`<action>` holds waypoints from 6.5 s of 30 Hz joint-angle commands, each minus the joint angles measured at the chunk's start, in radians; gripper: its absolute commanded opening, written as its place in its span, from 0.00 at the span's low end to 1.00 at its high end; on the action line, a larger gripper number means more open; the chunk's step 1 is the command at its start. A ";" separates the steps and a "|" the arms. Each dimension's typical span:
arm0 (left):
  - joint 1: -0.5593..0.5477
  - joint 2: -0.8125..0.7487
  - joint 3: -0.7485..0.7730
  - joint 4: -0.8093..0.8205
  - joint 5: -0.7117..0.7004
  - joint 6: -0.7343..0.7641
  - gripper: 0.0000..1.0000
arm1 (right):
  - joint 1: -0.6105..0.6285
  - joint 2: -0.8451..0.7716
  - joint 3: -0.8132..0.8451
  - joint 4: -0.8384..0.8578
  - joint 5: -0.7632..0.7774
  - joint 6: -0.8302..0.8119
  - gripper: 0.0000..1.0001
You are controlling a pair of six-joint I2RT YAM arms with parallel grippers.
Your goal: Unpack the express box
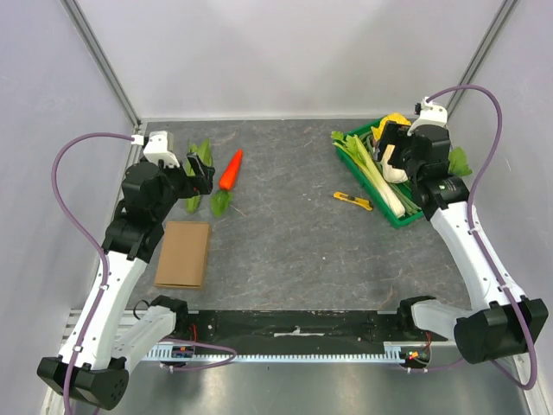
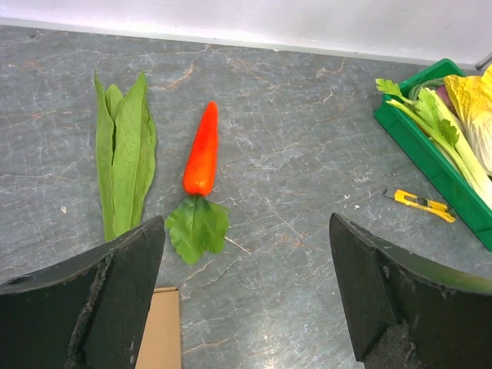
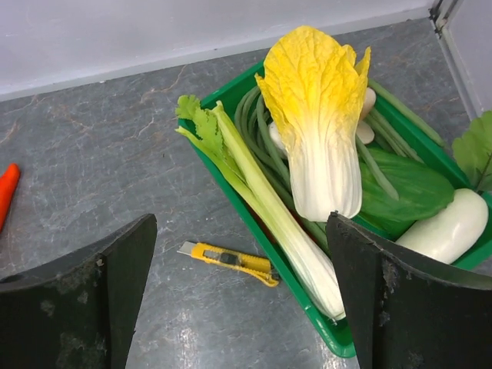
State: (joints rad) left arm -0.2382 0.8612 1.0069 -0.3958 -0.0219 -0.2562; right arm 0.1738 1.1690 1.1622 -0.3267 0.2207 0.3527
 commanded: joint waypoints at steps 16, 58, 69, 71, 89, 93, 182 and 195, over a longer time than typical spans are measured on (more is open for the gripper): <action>0.276 0.200 -0.043 -0.275 -0.053 -0.202 1.00 | 0.142 0.109 -0.045 -0.058 -0.088 0.101 0.98; 0.485 0.254 -0.528 -0.143 0.267 -0.568 0.86 | 0.477 0.184 -0.170 0.005 -0.037 0.253 0.97; 0.376 0.170 -0.475 -0.205 0.435 -0.490 0.82 | 0.490 0.126 -0.262 0.008 -0.070 0.305 0.96; 0.376 0.154 -0.401 -0.257 0.323 -0.447 0.82 | 0.532 0.136 -0.263 0.020 -0.109 0.283 0.96; 0.376 0.309 -0.372 -0.219 0.309 -0.491 0.82 | 0.851 0.532 -0.056 0.114 -0.472 0.060 0.74; 0.375 0.352 -0.389 -0.190 0.330 -0.506 0.81 | 0.846 0.641 0.017 0.092 -0.526 0.022 0.56; -0.101 0.478 -0.380 0.634 0.775 -0.626 0.38 | 0.477 0.687 -0.110 0.198 -0.623 0.216 0.31; -0.170 0.593 -0.257 0.643 0.772 -0.600 0.38 | 0.478 0.707 -0.067 0.167 -0.707 0.201 0.34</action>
State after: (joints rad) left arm -0.3061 1.4063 0.6693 0.0883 0.5610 -0.8509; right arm 0.5758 1.8130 1.0847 -0.1783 -0.3424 0.5293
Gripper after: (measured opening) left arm 0.383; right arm 0.335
